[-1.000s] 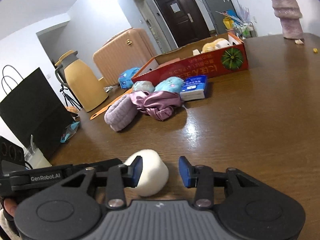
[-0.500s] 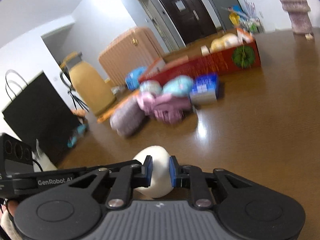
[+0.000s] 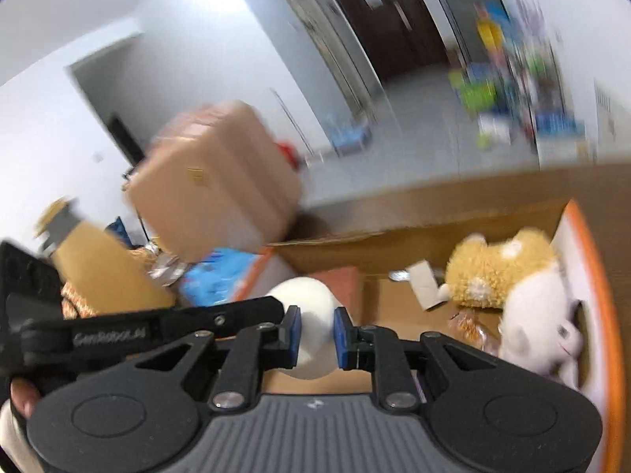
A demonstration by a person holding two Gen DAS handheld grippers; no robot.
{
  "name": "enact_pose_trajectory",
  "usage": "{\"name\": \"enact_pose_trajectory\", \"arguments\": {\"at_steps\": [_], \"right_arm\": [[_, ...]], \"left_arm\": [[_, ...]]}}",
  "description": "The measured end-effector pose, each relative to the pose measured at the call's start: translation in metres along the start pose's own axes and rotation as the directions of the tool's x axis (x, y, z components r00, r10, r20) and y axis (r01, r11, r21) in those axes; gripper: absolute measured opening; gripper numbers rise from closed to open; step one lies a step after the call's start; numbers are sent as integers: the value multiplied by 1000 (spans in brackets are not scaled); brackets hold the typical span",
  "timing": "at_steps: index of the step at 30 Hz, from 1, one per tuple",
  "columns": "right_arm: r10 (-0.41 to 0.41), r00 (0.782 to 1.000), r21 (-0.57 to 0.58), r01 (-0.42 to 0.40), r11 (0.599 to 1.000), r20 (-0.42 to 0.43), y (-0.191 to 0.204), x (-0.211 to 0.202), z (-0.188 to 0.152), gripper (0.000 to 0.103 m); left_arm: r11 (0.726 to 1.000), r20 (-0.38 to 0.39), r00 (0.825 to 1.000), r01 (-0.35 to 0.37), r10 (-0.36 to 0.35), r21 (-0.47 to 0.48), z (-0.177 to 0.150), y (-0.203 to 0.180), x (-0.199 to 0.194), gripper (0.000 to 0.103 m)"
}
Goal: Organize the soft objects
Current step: 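Carry the round sponge into the cardboard box and release it, then withdraw both grippers from the box back toward the pile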
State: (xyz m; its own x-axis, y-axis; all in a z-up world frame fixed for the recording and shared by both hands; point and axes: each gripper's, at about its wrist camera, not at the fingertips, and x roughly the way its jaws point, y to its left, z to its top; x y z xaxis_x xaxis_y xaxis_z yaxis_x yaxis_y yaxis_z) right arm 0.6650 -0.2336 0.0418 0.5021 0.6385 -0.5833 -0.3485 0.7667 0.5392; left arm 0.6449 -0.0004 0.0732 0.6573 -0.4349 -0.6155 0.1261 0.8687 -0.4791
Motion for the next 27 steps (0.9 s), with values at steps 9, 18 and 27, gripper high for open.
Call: {"name": "enact_pose_trajectory", "arguments": {"at_steps": [9, 18, 27], "right_arm": [[-204, 974, 0, 205, 979, -103, -37, 61, 9, 21], [-231, 973, -97, 230, 968, 7, -7, -15, 7, 29], [-338, 922, -251, 379, 891, 189, 48, -176, -53, 93]], "left_arm": [[985, -79, 985, -149, 156, 85, 1, 2, 75, 16], [955, 59, 979, -202, 193, 219, -7, -32, -30, 33], [893, 193, 947, -310, 258, 327, -71, -60, -164, 79]]}}
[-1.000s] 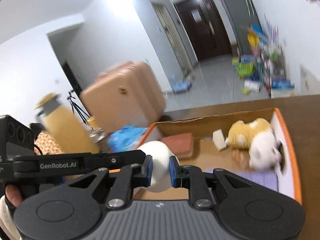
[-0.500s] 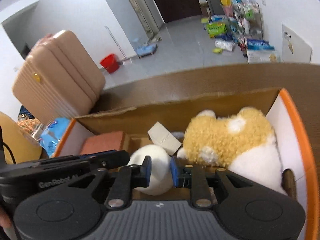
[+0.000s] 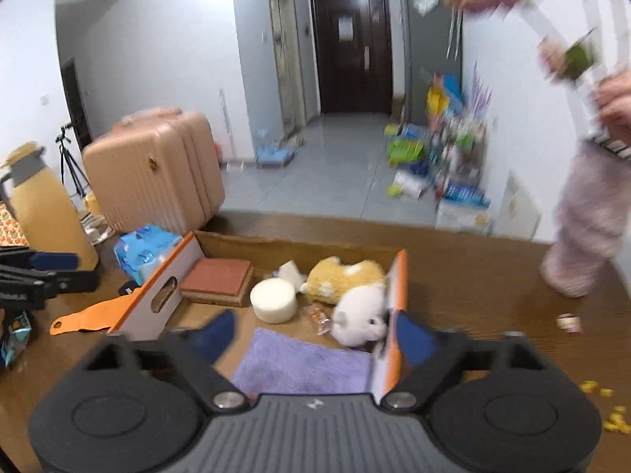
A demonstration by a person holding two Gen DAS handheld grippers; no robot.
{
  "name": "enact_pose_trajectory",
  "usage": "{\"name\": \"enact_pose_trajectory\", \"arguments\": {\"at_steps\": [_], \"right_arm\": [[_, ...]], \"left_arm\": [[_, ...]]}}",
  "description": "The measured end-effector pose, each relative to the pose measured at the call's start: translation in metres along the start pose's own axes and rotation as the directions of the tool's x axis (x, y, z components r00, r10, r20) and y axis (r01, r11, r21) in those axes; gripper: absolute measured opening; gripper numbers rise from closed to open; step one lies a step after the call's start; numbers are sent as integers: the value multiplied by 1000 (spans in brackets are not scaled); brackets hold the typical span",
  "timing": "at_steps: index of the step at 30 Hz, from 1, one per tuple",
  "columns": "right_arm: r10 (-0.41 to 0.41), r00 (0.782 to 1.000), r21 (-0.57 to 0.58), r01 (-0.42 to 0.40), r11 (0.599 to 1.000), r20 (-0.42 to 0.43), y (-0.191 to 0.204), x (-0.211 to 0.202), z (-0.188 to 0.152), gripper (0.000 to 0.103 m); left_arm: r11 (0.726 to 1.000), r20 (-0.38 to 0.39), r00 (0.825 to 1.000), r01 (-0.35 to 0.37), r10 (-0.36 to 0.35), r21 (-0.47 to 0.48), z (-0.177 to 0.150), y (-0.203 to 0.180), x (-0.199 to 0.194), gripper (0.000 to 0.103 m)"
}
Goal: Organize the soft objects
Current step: 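Withdraw both grippers from the box back toward the pile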
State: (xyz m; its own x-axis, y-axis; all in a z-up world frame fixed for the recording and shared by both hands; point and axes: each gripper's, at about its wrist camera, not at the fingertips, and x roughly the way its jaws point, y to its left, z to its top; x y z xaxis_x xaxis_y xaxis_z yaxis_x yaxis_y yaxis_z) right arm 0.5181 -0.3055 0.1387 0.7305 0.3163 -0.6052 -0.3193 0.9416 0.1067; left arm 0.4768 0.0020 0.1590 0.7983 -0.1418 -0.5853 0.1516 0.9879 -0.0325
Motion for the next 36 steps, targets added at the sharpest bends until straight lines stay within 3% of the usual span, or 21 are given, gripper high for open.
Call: {"name": "enact_pose_trajectory", "arguments": {"at_steps": [8, 12, 16, 19, 22, 25, 32, 36], "right_arm": [[-21, 995, 2, 21, 1000, 97, 9, -97, -44, 93], [-58, 987, 24, 55, 998, 151, 27, -124, -78, 93], [-25, 967, 34, 17, 999, 252, 47, -152, -150, 98], [-28, 967, 30, 21, 999, 255, 69, -156, -208, 98], [-43, 975, 36, 36, 999, 216, 89, -160, -259, 98], [7, 985, 56, -17, 998, 175, 98, -167, -285, 98], [-29, 977, 45, 20, 999, 211, 113, -165, -275, 98], [-30, 983, 10, 29, 1000, 182, 120, -144, -272, 98]], "left_arm": [[998, 78, 996, -38, 35, 41, -48, -13, -80, 82], [997, 190, 979, -73, 72, -3, -91, -20, -122, 89], [994, 280, 954, -100, 108, -46, -169, -37, -155, 90], [993, 251, 963, -74, 95, -93, -223, -48, -166, 90], [994, 196, 976, -82, 94, -67, -259, -58, -169, 90], [995, 174, 981, -80, 89, -60, -267, -55, -168, 90], [992, 182, 976, -103, 115, -74, -253, -36, -128, 90], [987, 161, 974, -151, 159, -62, -238, -22, -84, 89]]}}
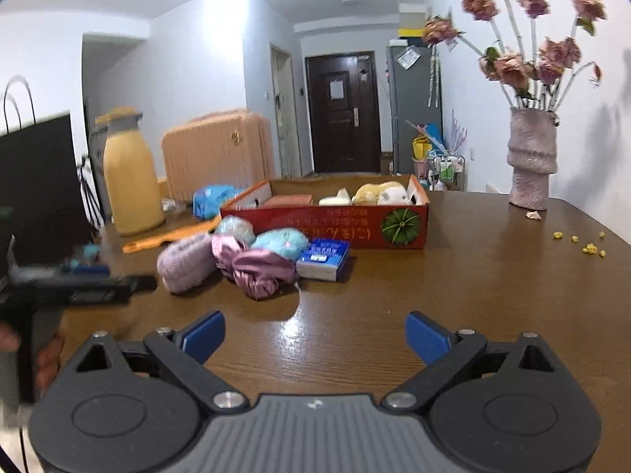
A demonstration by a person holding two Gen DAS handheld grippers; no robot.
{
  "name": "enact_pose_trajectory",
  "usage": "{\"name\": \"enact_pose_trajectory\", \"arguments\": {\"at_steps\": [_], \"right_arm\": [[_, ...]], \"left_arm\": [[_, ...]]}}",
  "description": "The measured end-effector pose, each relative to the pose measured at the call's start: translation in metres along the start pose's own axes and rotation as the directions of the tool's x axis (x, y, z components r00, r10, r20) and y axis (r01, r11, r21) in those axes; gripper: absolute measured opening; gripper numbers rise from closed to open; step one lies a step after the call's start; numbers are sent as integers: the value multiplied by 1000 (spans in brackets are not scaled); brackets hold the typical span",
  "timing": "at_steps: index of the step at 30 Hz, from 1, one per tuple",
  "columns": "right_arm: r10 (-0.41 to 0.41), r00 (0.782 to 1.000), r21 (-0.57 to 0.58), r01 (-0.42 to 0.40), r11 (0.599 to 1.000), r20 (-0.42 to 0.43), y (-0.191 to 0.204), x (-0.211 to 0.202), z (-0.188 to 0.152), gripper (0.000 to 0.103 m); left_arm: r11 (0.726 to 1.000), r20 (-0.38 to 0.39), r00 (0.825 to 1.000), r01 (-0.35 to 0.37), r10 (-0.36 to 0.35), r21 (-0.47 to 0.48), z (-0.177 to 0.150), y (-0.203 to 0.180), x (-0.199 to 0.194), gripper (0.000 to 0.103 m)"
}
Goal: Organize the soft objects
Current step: 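Withdraw both grippers from the box back toward the pile, then grasp the lilac fuzzy hair band with both grippers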
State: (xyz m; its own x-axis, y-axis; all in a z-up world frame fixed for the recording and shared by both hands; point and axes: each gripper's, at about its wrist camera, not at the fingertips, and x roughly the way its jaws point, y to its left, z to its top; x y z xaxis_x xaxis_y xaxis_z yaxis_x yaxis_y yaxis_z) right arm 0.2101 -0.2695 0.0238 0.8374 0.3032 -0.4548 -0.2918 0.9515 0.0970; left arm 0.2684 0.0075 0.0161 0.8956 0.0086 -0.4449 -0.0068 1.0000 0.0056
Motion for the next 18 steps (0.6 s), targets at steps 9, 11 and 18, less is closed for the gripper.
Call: {"name": "enact_pose_trajectory", "arguments": {"at_steps": [9, 11, 18], "right_arm": [[-21, 998, -9, 21, 1000, -57, 0, 29, 0, 98], [-8, 998, -7, 7, 1000, -55, -2, 31, -2, 98], [2, 1000, 45, -1, 999, -18, -16, 27, -1, 98]], "left_arm": [[997, -89, 993, 67, -71, -49, 16, 12, 58, 29], [983, -70, 983, 162, -168, -92, 13, 5, 27, 29], [675, -100, 702, 620, -705, -400, -14, 6, -10, 35]]}}
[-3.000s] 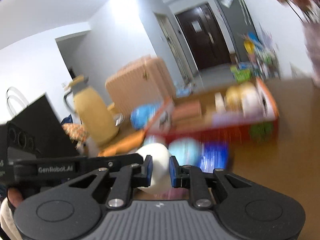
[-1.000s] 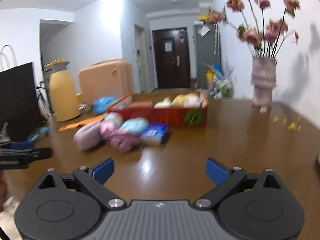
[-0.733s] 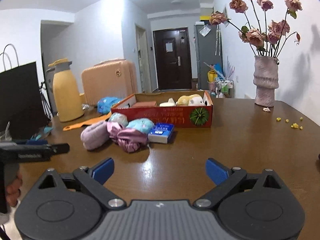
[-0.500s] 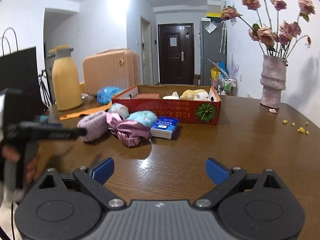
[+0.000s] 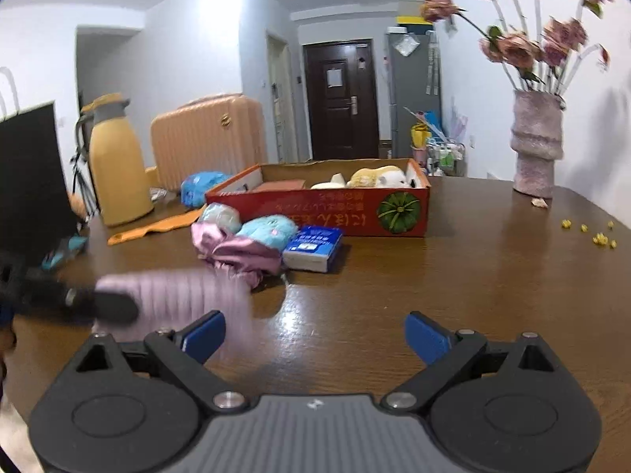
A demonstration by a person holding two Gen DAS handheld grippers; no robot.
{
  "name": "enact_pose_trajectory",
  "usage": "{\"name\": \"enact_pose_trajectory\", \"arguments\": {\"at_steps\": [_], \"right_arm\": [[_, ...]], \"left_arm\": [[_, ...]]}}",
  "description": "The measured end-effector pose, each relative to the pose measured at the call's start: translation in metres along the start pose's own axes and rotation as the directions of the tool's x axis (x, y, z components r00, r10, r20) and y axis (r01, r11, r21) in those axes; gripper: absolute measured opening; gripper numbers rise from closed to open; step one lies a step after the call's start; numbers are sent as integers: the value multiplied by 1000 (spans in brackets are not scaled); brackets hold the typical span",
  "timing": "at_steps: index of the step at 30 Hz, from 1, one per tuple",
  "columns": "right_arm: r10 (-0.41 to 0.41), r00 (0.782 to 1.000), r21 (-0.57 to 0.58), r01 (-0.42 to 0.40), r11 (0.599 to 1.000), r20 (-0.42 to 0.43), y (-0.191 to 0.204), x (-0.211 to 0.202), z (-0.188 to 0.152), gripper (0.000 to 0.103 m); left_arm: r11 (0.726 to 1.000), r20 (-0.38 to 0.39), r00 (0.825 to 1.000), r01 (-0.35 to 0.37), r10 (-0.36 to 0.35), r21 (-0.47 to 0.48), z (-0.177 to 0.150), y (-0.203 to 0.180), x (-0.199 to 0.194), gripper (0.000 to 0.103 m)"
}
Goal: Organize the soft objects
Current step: 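Grasp the lilac fuzzy hair band with both grippers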
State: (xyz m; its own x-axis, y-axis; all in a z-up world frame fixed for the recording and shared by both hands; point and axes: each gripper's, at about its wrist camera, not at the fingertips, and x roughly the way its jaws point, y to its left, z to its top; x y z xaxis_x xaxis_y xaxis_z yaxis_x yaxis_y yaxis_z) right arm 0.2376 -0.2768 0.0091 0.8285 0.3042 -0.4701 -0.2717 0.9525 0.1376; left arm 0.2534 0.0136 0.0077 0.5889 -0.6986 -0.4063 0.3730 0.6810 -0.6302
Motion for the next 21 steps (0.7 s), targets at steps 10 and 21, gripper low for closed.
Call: {"name": "enact_pose_trajectory", "arguments": {"at_steps": [10, 21], "right_arm": [[129, 991, 76, -126, 989, -36, 16, 13, -7, 86], [217, 965, 138, -197, 971, -149, 45, 67, -9, 25]], "left_arm": [[975, 31, 982, -183, 188, -124, 6, 28, -24, 74], [947, 39, 947, -318, 319, -35, -7, 12, -6, 28]]}}
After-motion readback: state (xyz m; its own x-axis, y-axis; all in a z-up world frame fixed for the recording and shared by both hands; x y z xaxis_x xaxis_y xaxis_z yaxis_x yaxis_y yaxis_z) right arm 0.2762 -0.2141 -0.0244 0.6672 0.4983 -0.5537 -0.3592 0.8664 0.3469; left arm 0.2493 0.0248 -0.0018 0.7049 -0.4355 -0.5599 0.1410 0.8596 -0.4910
